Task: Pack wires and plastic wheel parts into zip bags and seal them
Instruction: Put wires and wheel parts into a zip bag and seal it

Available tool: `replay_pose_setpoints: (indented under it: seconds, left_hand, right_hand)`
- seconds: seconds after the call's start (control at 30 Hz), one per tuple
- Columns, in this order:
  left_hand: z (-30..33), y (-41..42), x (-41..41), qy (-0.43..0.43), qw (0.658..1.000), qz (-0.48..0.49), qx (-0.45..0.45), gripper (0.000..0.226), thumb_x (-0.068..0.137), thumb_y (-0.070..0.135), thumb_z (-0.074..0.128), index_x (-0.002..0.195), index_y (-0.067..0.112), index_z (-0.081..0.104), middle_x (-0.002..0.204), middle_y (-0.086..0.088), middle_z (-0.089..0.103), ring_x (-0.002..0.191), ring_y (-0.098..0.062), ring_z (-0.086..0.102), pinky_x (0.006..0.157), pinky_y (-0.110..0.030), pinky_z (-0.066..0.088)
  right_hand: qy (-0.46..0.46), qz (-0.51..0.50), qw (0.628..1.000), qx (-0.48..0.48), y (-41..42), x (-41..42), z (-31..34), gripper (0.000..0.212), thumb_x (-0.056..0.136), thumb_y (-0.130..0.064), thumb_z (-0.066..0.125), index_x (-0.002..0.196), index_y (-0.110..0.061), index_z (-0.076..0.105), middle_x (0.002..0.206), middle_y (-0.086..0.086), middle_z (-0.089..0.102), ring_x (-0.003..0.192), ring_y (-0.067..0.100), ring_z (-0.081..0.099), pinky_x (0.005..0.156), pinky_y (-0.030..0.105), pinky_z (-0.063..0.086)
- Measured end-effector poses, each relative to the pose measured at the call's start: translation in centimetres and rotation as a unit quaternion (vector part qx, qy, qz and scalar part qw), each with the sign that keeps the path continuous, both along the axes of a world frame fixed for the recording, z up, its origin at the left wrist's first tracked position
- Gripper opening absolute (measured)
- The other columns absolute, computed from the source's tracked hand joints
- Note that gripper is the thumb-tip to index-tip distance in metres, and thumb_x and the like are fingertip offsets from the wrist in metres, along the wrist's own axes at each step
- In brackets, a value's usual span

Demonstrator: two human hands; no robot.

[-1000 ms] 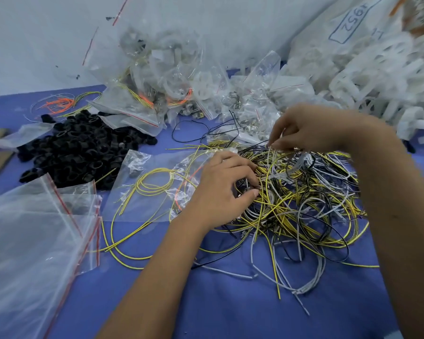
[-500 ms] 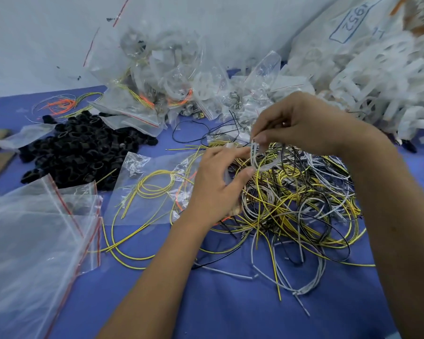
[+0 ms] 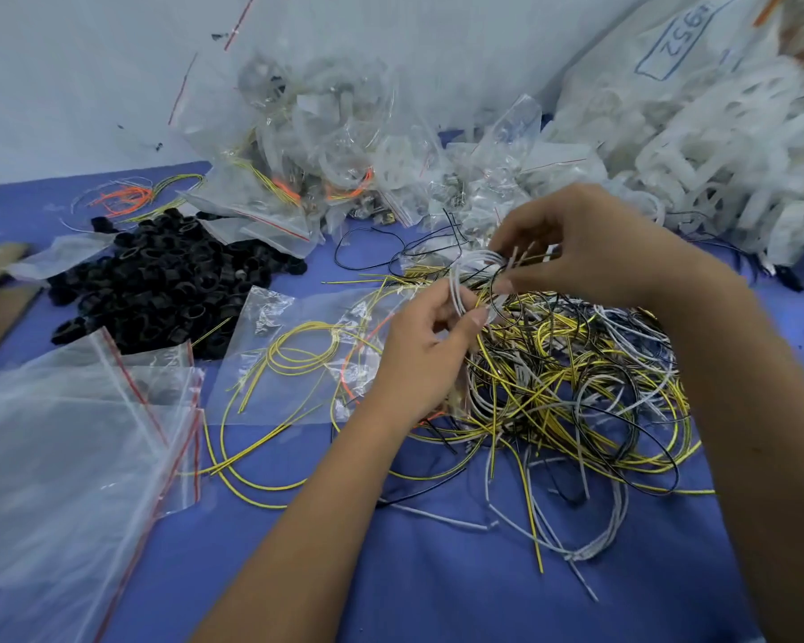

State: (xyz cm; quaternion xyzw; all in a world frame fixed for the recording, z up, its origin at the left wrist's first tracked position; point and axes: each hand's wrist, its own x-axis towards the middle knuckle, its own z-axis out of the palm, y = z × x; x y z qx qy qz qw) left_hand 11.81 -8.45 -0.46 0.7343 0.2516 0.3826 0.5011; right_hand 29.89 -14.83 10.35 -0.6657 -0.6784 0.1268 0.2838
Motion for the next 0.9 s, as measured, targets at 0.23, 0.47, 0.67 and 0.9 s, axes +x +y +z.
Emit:
replay_pose_setpoints:
  seconds: [0.23,0.47,0.67,0.9]
  left_hand:
    - [0.4,0.4,-0.4,-0.115,0.962,-0.045,-0.246,0.017,0.108,0.016,0.049,0.094,0.011,0.057,0.094,-0.015,0.078,0.057,-0.010,0.061,0.050,-0.016,0.049]
    - [0.1,0.6,-0.2,-0.141,0.958,-0.018,-0.250,0.019,0.107,0.014,0.051,0.091,0.007,0.058,0.089,-0.015,0.078,0.056,-0.011,0.064,0.053,-0.017,0.054]
    - [0.0,0.9,-0.1,-0.165,0.953,0.063,-0.248,0.020,0.107,0.013,0.053,0.088,0.008,0.058,0.076,-0.006,0.077,0.055,-0.009,0.067,0.053,-0.017,0.056]
    - [-0.1,1.5,-0.2,-0.227,0.927,0.108,-0.278,0.024,0.105,0.011,0.055,0.083,0.009,0.061,0.085,-0.014,0.074,0.067,-0.017,0.071,0.057,-0.020,0.056]
  right_hand:
    - [0.093,-0.029,0.992,0.078,-0.3,-0.2,-0.9,0.018,0.075,-0.017,0.089,0.086,-0.015,0.076,0.073,0.005,0.073,0.066,0.013,0.065,0.066,0.030,0.054]
    - [0.193,0.002,0.974,0.121,-0.8,0.1,-1.3,0.011,0.082,-0.003,0.080,0.092,-0.001,0.076,0.076,0.015,0.072,0.064,0.013,0.062,0.063,0.021,0.054]
    - [0.297,-0.048,0.933,0.199,-0.6,1.6,-1.5,0.010,0.082,-0.009,0.080,0.086,-0.017,0.078,0.069,-0.002,0.070,0.063,0.020,0.058,0.061,0.028,0.049]
    - [0.002,-0.237,0.969,0.064,-0.5,3.6,-1.6,0.007,0.083,-0.017,0.081,0.090,-0.015,0.081,0.081,0.009,0.076,0.067,0.014,0.064,0.071,0.026,0.048]
